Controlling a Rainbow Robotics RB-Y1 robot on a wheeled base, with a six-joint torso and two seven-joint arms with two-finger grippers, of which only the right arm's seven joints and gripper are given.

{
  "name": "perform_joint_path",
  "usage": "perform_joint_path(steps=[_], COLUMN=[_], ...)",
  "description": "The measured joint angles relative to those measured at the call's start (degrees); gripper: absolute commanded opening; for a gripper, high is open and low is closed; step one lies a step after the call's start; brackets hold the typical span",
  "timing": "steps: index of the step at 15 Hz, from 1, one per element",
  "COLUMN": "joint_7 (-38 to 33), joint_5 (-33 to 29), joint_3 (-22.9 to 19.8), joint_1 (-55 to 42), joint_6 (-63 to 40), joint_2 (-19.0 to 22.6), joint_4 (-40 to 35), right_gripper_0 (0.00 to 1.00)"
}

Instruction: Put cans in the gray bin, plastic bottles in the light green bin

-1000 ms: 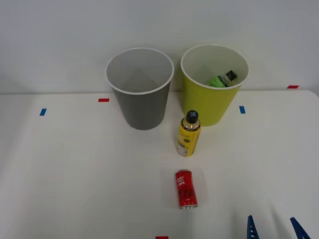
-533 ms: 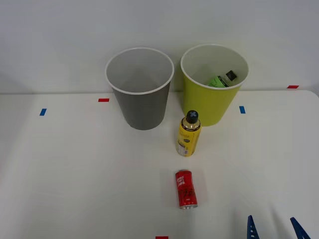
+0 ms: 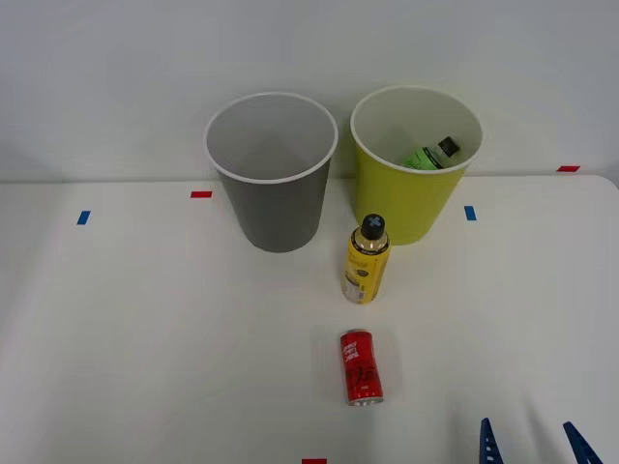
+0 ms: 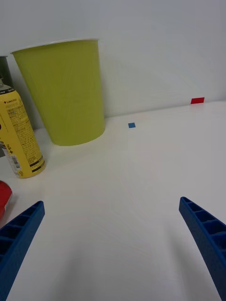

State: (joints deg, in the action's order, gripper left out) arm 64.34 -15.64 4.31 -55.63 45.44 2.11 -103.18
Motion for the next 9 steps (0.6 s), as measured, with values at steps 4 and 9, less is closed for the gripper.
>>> perform_joint_path(steps=[4,9], joint_7=[0.00,0.00], joint_5=[0.00,0.00], joint_3=[0.00,0.00], joint_1=[0.00,0.00], joint_6=[0.00,0.00], joint_2=[0.00,0.00], joint_4=[0.00,0.00], right_gripper_0=[0.99,0.99])
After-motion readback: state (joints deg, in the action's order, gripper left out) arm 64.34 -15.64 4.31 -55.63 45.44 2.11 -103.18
